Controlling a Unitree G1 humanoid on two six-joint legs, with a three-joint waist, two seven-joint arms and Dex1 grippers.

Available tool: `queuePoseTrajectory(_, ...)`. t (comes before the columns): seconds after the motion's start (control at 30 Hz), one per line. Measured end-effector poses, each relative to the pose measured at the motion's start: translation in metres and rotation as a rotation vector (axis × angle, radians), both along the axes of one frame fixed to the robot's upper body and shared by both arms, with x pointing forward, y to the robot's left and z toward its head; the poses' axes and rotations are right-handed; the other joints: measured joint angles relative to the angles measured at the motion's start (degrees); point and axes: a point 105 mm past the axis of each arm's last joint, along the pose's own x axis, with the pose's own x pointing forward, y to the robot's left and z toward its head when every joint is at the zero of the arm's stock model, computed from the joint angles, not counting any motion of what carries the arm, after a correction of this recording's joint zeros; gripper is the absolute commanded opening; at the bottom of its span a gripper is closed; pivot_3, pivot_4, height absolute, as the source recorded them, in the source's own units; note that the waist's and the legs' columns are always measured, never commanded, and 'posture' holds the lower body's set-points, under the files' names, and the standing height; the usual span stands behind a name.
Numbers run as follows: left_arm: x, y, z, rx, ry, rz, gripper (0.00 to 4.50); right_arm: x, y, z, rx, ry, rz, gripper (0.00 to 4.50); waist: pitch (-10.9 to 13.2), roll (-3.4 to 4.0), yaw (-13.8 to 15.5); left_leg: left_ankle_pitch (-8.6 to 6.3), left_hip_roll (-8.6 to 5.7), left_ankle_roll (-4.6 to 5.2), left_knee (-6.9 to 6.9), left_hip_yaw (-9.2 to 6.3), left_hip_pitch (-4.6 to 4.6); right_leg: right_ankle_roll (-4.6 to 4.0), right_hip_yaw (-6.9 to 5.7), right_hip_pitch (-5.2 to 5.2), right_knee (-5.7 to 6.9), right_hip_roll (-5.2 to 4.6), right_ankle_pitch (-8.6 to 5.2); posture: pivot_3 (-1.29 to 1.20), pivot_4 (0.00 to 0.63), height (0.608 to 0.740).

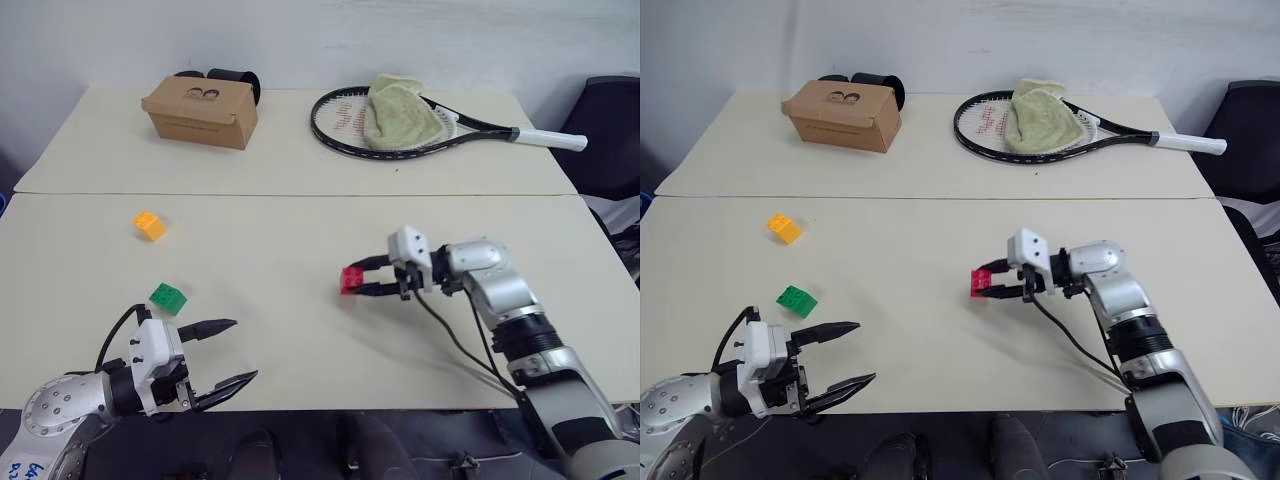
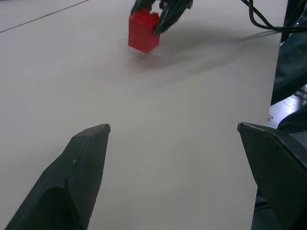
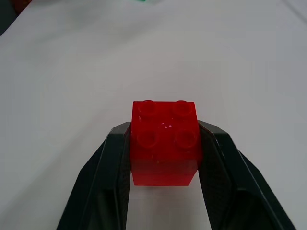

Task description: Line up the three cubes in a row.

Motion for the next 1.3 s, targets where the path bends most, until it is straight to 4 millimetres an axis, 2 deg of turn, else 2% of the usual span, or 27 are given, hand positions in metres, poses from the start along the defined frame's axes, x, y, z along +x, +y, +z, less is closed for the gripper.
queuePoseTrajectory(0.17, -0.001, 0.009, 0.000, 0.012, 0.000, 0.052, 4.50, 0.004, 0.000, 0.000, -0.003, -0.006, 0.009, 1.47, 0.00, 0.00, -0.69, -0.05, 0.00, 0.05, 0.08, 0.10, 0.05, 0.00, 0.06, 0.02, 0.04, -0.05, 0.00, 0.00, 0.150, 0.740)
queuePoseTrajectory(0.23, -0.003, 0.012, -0.001, 0.013, 0.006, 0.073, 4.50, 0.004, 0.001, -0.001, 0.007, 0.008, 0.008, 2.20, 0.00, 0.00, -0.76, -0.05, 0.02, 0.06, 0.05, 0.09, 0.11, 0.00, 0.06, 0.02, 0.10, 0.00, 0.00, 0.00, 0.150, 0.740)
queuePoseTrajectory(0.27, -0.005, 0.013, -0.002, 0.010, 0.010, 0.086, 4.50, 0.003, 0.002, -0.002, 0.011, 0.012, 0.016, 2.39, 0.00, 0.00, -0.78, -0.05, 0.06, 0.06, 0.04, 0.08, 0.12, 0.00, 0.06, 0.02, 0.11, 0.04, 0.00, 0.00, 0.150, 0.740)
queuePoseTrajectory(0.33, -0.008, 0.016, -0.004, 0.008, 0.017, 0.107, 4.50, 0.002, 0.004, -0.002, 0.028, 0.017, 0.022, 3.08, 0.01, 0.01, -0.75, -0.03, 0.10, 0.03, 0.03, 0.05, 0.13, -0.01, 0.05, 0.01, 0.15, 0.09, 0.00, 0.00, 0.150, 0.740)
queuePoseTrajectory(0.47, -0.016, 0.029, -0.006, 0.006, 0.015, 0.197, 4.50, 0.002, -0.001, 0.019, 0.143, -0.017, 0.018, 4.45, 0.01, 0.01, -0.79, -0.04, 0.11, 0.03, 0.03, 0.05, 0.14, -0.01, 0.06, 0.01, 0.16, 0.11, -0.01, 0.00, 0.150, 0.740)
queuePoseTrajectory(0.6, -0.035, 0.063, -0.011, 0.011, 0.026, 0.385, 4.50, 0.001, -0.029, 0.044, 0.216, -0.106, -0.027, 4.49, 0.01, 0.00, -0.65, -0.15, 0.11, 0.05, 0.00, 0.06, 0.09, -0.03, 0.06, 0.01, 0.01, 0.10, -0.01, 0.00, 0.150, 0.740)
queuePoseTrajectory(0.7, -0.055, 0.101, -0.019, 0.016, 0.041, 0.583, 4.50, -0.008, -0.054, 0.049, 0.264, -0.098, -0.082, 4.49, 0.00, -0.04, -0.57, -0.24, 0.13, 0.07, -0.06, 0.04, 0.07, -0.05, 0.04, 0.03, -0.20, 0.12, -0.03, 0.00, 0.150, 0.740)
queuePoseTrajectory(0.8, -0.075, 0.141, -0.025, 0.027, 0.039, 0.782, 4.50, -0.024, -0.068, 0.045, 0.358, -0.076, -0.108, 4.49, 0.02, -0.06, -0.48, -0.31, 0.15, 0.07, -0.07, 0.00, 0.06, -0.06, 0.03, 0.08, -0.31, 0.20, -0.03, 0.00, 0.150, 0.740)
queuePoseTrajectory(0.93, -0.095, 0.177, -0.025, 0.010, 0.023, 0.960, 4.50, -0.044, -0.075, 0.031, 0.377, -0.060, -0.124, 4.49, 0.03, -0.16, -0.58, -0.44, 0.16, 0.10, -0.04, 0.01, 0.07, -0.05, 0.04, 0.13, -0.33, 0.16, -0.03, 0.00, 0.150, 0.740)
queuePoseTrajectory(1.0, -0.100, 0.186, -0.023, -0.009, 0.018, 0.996, 4.50, -0.053, -0.076, 0.027, 0.398, -0.030, -0.138, 4.49, 0.04, -0.18, -0.62, -0.45, 0.14, 0.11, -0.03, 0.03, 0.08, -0.05, 0.05, 0.13, -0.33, 0.11, -0.02, 0.00, 0.150, 0.740)
queuePoseTrajectory(1.07, -0.094, 0.185, -0.019, -0.030, 0.014, 0.972, 4.50, -0.057, -0.076, 0.028, 0.413, -0.048, -0.149, 4.49, 0.05, -0.20, -0.61, -0.44, 0.13, 0.12, -0.03, 0.03, 0.09, -0.06, 0.03, 0.15, -0.31, 0.09, -0.02, 0.00, 0.150, 0.740)
queuePoseTrajectory(1.13, -0.075, 0.179, -0.008, -0.055, -0.013, 0.904, 4.50, -0.059, -0.069, 0.033, 0.442, -0.086, -0.145, 4.49, 0.04, -0.24, -0.49, -0.39, 0.15, 0.11, -0.03, -0.04, 0.13, -0.12, -0.02, 0.20, -0.27, 0.11, -0.01, 0.00, 0.150, 0.740)
queuePoseTrajectory(1.3, 0.006, 0.131, 0.022, -0.057, -0.089, 0.666, 4.50, -0.063, -0.042, 0.049, 0.485, -0.150, -0.077, 4.49, 0.05, -0.21, -0.13, -0.17, 0.10, 0.07, -0.05, -0.05, 0.13, -0.08, -0.05, 0.22, -0.18, 0.05, 0.17, 0.00, 0.150, 0.740)
